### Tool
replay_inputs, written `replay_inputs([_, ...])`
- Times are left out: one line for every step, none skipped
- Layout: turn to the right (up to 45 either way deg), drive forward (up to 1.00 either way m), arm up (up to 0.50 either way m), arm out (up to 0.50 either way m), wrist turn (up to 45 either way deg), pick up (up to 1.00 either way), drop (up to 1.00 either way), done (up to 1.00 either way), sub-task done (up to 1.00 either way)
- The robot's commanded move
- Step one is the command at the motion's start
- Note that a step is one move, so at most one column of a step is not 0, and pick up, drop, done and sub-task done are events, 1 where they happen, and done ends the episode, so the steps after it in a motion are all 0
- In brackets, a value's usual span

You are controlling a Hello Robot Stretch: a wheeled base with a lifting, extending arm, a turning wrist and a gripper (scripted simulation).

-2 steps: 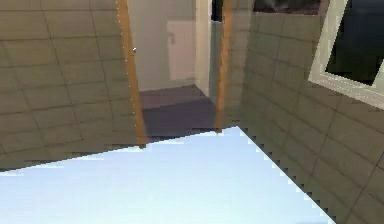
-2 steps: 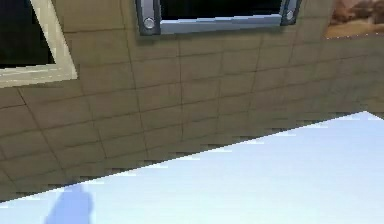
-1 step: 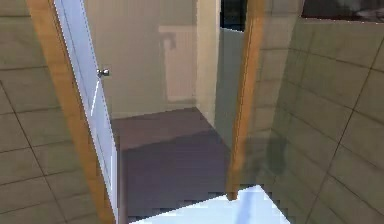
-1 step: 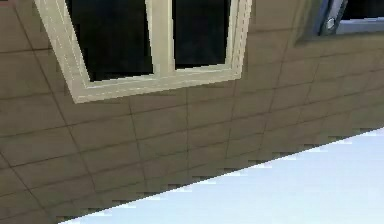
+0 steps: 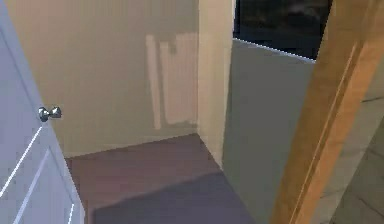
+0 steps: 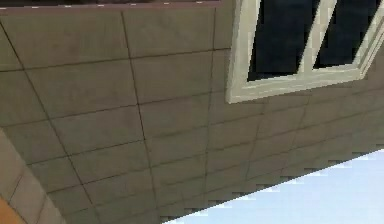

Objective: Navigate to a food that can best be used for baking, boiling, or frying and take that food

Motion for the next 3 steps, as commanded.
replay_inputs([-15.0,0.0,0.0,0.0,0.0,0.0,0.0,0.0,0.0])
replay_inputs([0.0,1.0,0.0,0.0,0.0,0.0,0.0,0.0,0.0])
replay_inputs([-15.0,0.0,0.0,0.0,0.0,0.0,0.0,0.0,0.0])
